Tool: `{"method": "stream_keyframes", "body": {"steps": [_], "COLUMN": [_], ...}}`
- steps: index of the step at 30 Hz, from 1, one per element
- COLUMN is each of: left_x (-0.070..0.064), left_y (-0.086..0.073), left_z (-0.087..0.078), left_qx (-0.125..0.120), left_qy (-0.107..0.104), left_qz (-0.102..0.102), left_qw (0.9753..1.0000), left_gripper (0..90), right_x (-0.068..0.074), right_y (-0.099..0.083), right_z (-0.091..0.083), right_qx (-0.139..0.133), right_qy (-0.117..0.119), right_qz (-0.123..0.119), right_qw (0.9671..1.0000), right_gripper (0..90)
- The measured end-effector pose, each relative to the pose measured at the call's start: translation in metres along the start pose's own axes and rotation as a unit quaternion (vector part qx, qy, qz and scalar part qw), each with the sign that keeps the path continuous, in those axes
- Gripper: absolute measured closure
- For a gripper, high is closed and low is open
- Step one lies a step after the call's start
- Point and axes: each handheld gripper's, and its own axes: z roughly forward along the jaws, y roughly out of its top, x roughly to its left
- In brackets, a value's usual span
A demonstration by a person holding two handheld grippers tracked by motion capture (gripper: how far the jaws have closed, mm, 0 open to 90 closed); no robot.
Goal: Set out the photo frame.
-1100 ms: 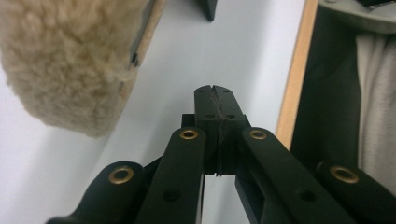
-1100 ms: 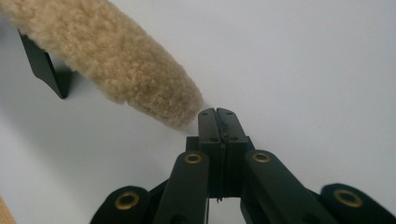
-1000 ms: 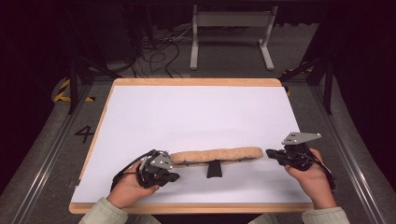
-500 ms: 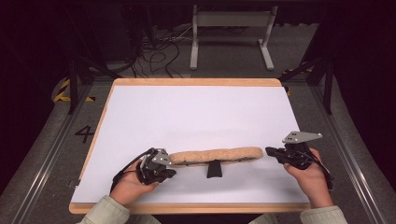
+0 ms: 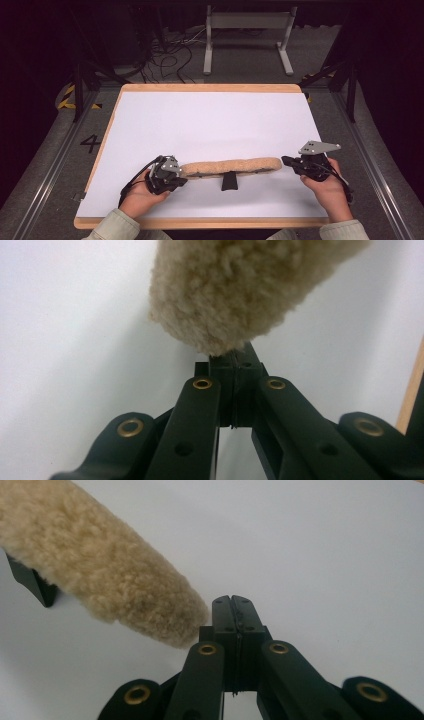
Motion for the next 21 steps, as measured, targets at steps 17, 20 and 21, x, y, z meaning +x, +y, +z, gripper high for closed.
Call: {"method": "stream_keyframes", "body": {"steps": [17, 20, 21], "left_x": [0.023, 0.031, 0.033], "left_y": [0.008, 0.014, 0.016], "left_z": [0.009, 0.012, 0.013], "left_qx": [-0.044, -0.054, -0.054], "left_qy": [0.021, 0.023, 0.024], "left_qz": [-0.063, -0.084, -0.092], "left_qw": [0.9969, 0.9947, 0.994], "left_gripper": [90.0, 90.0, 90.0], "right_x": [0.009, 0.012, 0.013], "right_y": [0.001, 0.0, 0.0], "right_z": [0.003, 0.002, 0.002], "right_qx": [0.014, 0.015, 0.016], "right_qy": [0.018, 0.019, 0.019], "right_qz": [-0.017, -0.018, -0.018], "right_qw": [0.9996, 0.9995, 0.9995], "right_gripper": [90.0, 90.0, 90.0]}}
